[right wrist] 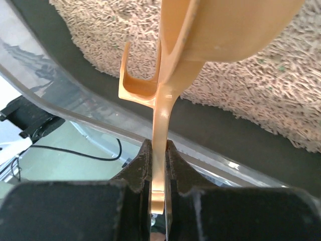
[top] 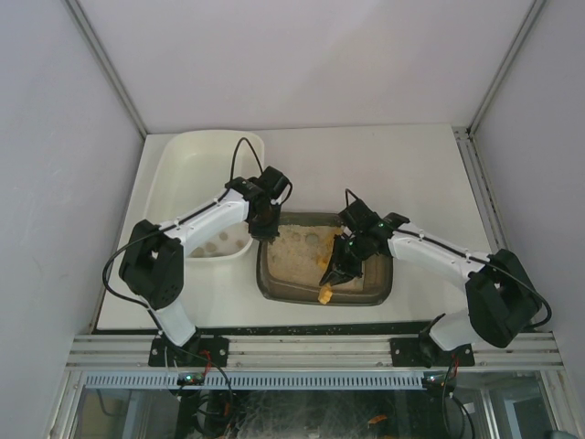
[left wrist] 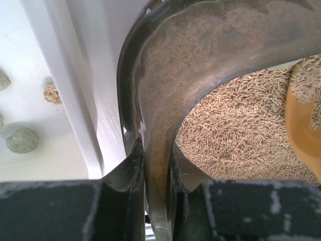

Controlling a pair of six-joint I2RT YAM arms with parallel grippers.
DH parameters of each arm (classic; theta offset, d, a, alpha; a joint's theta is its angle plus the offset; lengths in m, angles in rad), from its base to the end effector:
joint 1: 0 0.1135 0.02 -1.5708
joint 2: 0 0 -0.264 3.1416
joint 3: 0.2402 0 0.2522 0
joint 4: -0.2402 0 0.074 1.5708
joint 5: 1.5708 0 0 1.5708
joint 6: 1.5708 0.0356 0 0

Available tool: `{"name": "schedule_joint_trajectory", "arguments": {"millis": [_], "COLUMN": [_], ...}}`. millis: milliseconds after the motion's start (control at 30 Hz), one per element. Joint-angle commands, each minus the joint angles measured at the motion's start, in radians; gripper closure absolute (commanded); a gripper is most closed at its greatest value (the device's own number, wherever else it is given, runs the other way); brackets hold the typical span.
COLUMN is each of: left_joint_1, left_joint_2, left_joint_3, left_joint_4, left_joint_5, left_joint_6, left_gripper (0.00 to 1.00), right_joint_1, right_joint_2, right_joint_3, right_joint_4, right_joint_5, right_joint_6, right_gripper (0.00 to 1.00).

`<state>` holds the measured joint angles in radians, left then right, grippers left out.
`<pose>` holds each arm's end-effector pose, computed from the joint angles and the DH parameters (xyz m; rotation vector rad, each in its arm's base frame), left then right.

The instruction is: Clean the litter box

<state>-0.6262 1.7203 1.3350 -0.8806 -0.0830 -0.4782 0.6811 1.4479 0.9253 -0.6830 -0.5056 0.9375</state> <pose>0.2786 -0.1979 0.2337 0.1917 2.8297 -0.1283 0.1969 0.1818 0.2070 -0.2326 -2.8817 -0.9007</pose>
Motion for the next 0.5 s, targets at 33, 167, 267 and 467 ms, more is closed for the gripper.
{"name": "schedule_joint_trajectory", "arguments": {"millis": [33, 167, 267, 467], "left_joint_1": [-0.01, -0.01, -0.01, -0.011], "left_joint_2": [-0.122, -0.12, -0.123, -0.127], "left_joint_3": [0.029, 0.03, 0.026, 0.023], "left_joint_4": [0.082, 0.082, 0.086, 0.088], "left_joint_5": [0.236, 0.236, 0.235, 0.23], "left_joint_6": [-0.053, -0.053, -0.053, -0.048], "left_gripper": [1.0, 1.0, 1.0, 1.0], "right_joint_1": [0.007, 0.008, 0.012, 0.019], "right_joint_2": [-0.038, 0.009, 0.055, 0.145], "right_joint_3": [0.012, 0.012, 0.012, 0.018], "right_joint_4": [-0.13, -0.084, -0.034, 0.078], "right_joint_5": [0.086, 0.071, 0.063, 0.037], "right_joint_6": [-0.03, -0.028, -0.026, -0.016], "right_gripper": [1.0, 1.0, 1.0, 1.0]}}
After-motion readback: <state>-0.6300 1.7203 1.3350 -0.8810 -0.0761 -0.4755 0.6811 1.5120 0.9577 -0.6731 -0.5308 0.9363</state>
